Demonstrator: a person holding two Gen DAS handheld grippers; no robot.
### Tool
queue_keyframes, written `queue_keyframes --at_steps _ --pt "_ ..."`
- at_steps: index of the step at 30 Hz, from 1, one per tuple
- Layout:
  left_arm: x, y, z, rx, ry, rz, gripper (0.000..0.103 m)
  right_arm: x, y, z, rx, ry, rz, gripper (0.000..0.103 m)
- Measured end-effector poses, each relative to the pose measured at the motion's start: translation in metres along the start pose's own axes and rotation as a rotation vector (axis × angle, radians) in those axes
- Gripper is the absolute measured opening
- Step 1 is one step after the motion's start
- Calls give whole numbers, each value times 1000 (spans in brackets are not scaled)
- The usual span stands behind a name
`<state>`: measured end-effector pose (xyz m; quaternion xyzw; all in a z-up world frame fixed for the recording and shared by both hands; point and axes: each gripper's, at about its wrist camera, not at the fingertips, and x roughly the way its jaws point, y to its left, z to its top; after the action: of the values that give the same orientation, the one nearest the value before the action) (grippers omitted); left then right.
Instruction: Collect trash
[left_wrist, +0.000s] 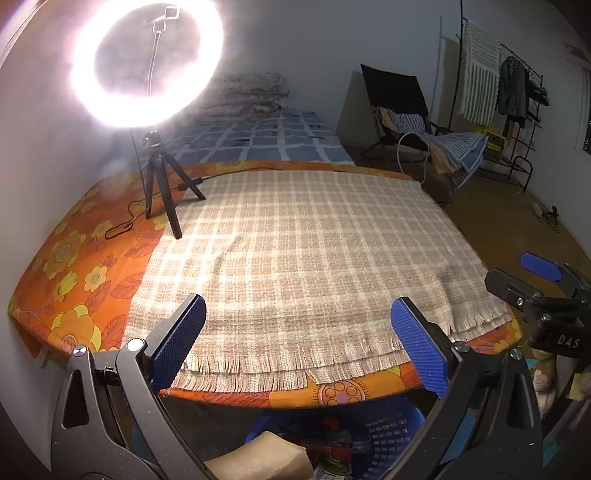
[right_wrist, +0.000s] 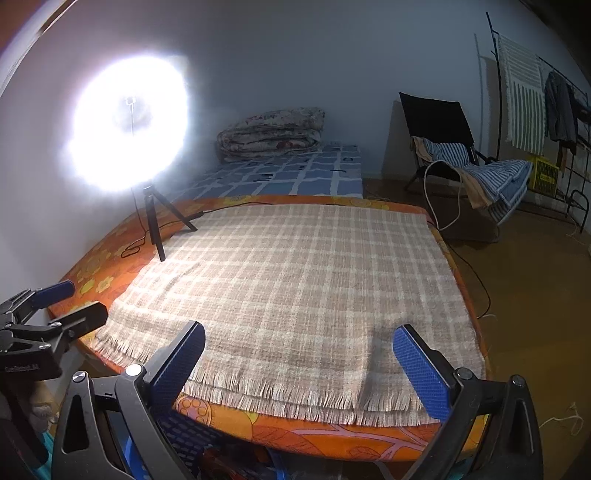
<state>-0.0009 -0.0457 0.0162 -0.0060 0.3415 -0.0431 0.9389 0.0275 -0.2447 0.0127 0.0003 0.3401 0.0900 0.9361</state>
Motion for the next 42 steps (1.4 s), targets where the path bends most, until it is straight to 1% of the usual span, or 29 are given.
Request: queue_keyframes --at_steps 5,11,22,28,42 --pt "1 -1 2 -26 4 -30 102 4 5 0 -8 7 11 103" --pt "-3 -1 3 -32 -5 -35 102 7 6 0 6 20 21 103" --pt "-12 4 3 -48 -18 -21 102 5 8 -3 5 19 15 103" --pt "-16 2 2 -28 -38 -6 102 3 8 -4 8 20 13 103" --pt "-19 2 3 -28 -40 -3 102 -3 2 -3 42 16 19 103"
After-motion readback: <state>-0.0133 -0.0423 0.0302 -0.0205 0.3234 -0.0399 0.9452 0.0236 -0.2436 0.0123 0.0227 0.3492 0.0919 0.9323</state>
